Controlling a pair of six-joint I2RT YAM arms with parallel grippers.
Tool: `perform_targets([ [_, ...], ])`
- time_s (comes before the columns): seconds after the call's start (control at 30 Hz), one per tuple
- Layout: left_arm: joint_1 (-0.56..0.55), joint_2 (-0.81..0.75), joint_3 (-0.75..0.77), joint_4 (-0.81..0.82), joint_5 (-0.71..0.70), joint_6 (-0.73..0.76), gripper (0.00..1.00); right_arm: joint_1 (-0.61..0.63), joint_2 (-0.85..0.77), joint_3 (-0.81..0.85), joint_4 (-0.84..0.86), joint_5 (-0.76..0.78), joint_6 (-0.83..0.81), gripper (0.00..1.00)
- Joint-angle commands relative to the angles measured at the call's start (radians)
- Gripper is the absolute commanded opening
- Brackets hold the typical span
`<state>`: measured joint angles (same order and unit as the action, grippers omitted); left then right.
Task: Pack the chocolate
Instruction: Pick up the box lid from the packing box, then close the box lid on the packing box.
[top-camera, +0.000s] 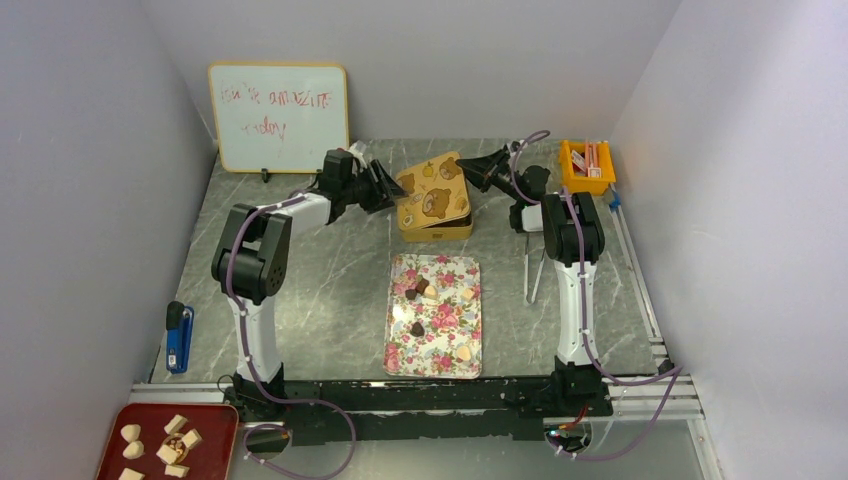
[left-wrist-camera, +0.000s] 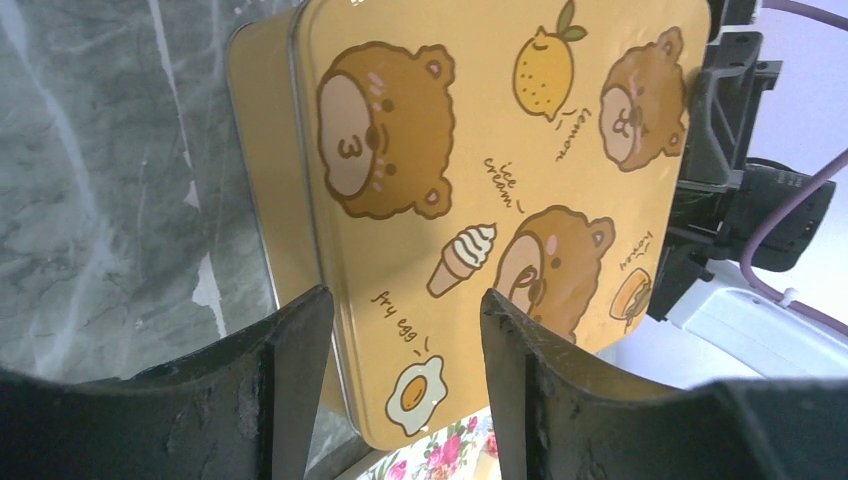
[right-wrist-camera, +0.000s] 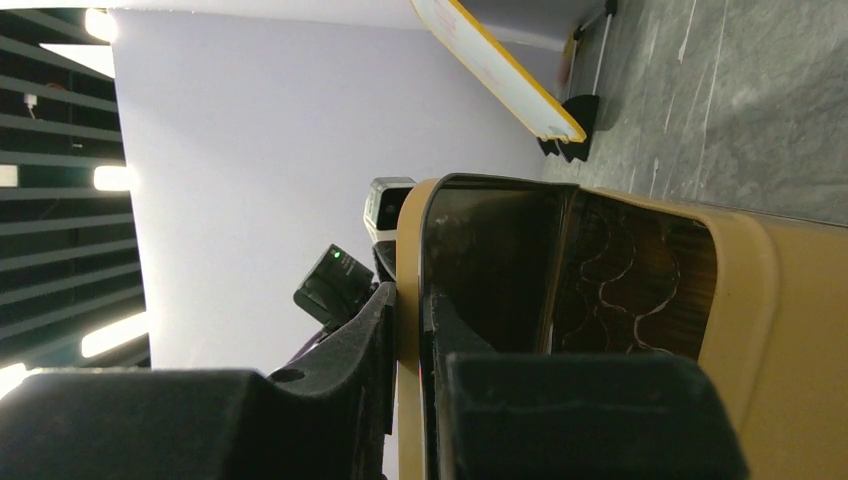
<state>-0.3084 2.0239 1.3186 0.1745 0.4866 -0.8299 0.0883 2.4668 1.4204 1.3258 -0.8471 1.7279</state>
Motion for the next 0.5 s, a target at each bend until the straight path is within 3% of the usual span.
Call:
perform_targets([
  [0.0, -0.003, -0.06, 0.004, -0.022, -0.038, 0.03, 0.6, -0.016, -0.014, 0.016, 0.036, 0.003, -0.034, 0.0],
  [0.1, -0.003, -0.07, 0.005, -0.052, -0.073, 0.047, 0.59, -0.016, -0.011, 0.021, 0.035, 0.0, -0.033, 0.0],
  [0.33, -0.003, -0.051, 0.08, -0.218, -0.206, 0.11, 0.28, -0.017, -0.006, 0.026, 0.03, -0.003, -0.034, 0.0],
  [0.47, -0.006, -0.031, 0.095, -0.231, -0.215, 0.115, 0.22, -0.018, 0.0, 0.029, 0.029, -0.004, -0.033, 0.0],
])
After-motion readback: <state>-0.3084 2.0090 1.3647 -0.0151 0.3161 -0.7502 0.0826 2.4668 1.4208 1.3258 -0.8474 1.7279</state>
